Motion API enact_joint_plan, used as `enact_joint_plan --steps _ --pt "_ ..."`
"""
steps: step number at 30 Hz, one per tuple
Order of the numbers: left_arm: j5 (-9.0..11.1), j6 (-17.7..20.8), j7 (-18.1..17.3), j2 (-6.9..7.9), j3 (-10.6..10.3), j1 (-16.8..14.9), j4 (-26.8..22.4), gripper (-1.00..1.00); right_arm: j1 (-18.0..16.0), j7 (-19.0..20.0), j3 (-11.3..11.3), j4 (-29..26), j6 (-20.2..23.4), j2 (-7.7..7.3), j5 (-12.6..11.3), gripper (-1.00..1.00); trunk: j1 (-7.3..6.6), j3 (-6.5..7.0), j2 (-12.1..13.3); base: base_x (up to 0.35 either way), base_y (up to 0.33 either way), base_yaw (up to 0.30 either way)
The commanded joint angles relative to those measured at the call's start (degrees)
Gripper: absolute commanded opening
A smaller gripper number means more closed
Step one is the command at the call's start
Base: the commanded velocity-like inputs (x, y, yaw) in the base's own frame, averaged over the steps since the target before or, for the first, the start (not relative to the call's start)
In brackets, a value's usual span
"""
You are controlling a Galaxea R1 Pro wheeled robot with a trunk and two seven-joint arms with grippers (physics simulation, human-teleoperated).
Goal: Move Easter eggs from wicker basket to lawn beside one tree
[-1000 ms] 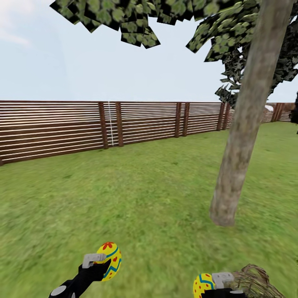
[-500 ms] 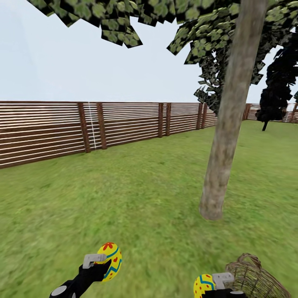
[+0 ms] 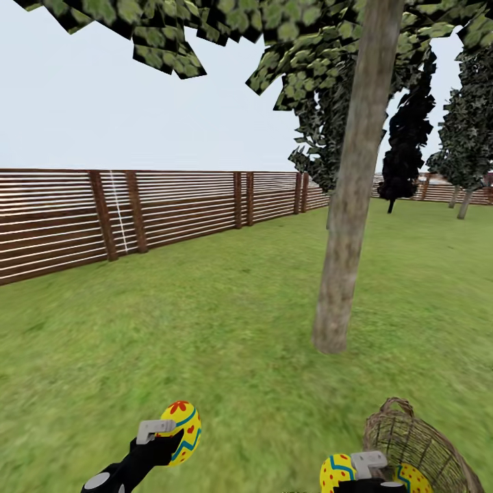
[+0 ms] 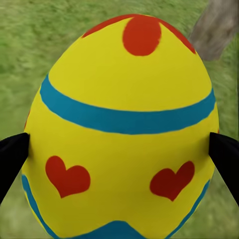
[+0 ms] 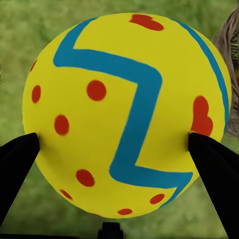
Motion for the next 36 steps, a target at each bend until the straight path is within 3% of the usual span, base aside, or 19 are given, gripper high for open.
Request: enact_joint_plan --steps 1,5,22,26,30,32,36 --pt "-0.53 0.21 -0.51 -0.08 0.29 -0.04 -0.10 -1.00 -0.06 -0.33 0.17 -0.07 0.25 -0.06 -0.44 -1.00 0.00 -0.04 -0.04 0.000 0.339 -0.299" --pt "-0.52 0.21 -0.51 -0.08 0.29 -0.04 -0.10 -1.00 -0.06 -0.33 0.17 -0.03 0.25 -0.06 -0.47 -1.00 0.00 0.02 -0.04 0.000 0.339 -0.244" --pt "-0.33 0.24 -0.56 0.03 0.43 -0.04 -0.10 -1.00 -0.06 -0.33 0.26 2.39 -0.16 0.03 -0.34 -1.00 0.00 0.02 -0.04 0.000 0.337 -0.005" --pt "0.09 0.67 -0.71 0.01 0.75 -0.04 -0.39 -1.00 -0.06 -0.33 0.26 2.39 -0.53 -0.05 -0.34 -1.00 0.00 0.02 -0.04 0.000 0.071 0.000" --pt "5.03 0.62 -0.84 0.26 2.27 -0.04 -0.31 -1.00 -0.06 -0.33 0.26 2.39 -0.54 -0.06 -0.42 -1.00 0.00 0.02 -0.04 0.000 0.002 0.000" --pt "5.60 0.63 -0.86 0.57 2.68 -0.04 -0.42 -1.00 -0.06 -0.33 0.26 2.39 -0.54 -0.06 -0.41 -1.00 0.00 0.02 -0.04 0.134 0.048 0.000" --pt "6.14 0.73 -0.92 2.64 3.25 -0.04 -0.29 -1.00 -0.06 -0.33 0.26 2.39 -0.54 -0.06 -0.43 -1.00 0.00 0.02 -0.04 0.303 0.016 0.000"
